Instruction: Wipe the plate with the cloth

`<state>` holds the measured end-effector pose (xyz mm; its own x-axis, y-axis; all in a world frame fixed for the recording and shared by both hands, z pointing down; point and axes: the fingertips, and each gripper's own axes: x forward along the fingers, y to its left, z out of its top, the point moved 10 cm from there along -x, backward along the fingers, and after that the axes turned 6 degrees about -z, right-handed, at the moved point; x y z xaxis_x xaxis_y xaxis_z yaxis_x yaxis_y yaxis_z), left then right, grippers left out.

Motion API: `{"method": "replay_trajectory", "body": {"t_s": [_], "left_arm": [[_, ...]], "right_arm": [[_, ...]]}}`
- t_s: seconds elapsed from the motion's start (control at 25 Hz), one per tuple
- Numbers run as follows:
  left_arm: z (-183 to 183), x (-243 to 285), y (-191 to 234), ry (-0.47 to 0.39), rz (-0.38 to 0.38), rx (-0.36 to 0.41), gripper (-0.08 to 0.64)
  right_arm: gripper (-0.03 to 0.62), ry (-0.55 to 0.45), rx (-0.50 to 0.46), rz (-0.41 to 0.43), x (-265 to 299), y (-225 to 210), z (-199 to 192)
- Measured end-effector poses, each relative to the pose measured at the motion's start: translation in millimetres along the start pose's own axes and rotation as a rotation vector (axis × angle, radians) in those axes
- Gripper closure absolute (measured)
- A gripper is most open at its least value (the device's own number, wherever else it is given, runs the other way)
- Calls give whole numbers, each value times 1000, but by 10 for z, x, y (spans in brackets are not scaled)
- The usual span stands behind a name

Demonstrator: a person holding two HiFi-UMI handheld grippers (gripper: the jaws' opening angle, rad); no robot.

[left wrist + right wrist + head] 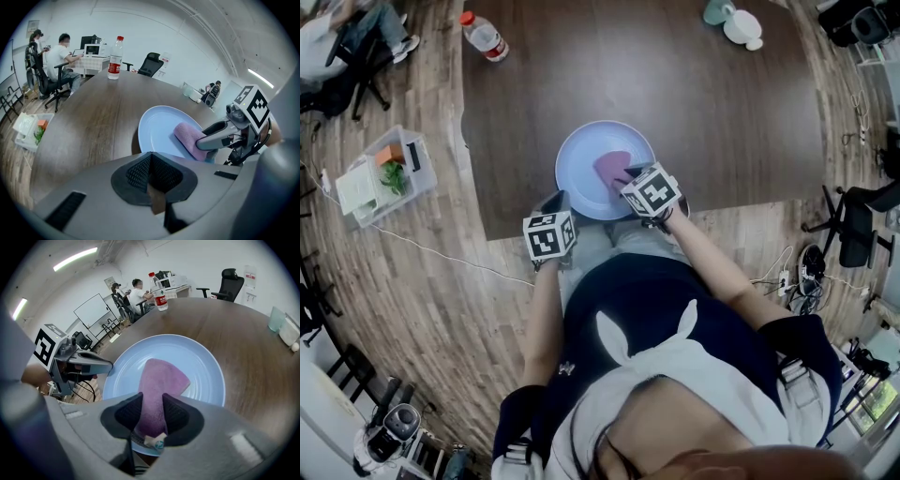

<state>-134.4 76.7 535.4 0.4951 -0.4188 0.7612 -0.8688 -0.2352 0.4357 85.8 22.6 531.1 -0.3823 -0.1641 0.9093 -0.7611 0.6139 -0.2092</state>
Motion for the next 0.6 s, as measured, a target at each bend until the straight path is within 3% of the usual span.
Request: {"method": "replay_trajectory", "body": {"t_s": [0.6], "left_arm": [[-10,5,14,-2,-9,2,554]], "right_arm": [[471,-27,14,52,136,191,109]]}}
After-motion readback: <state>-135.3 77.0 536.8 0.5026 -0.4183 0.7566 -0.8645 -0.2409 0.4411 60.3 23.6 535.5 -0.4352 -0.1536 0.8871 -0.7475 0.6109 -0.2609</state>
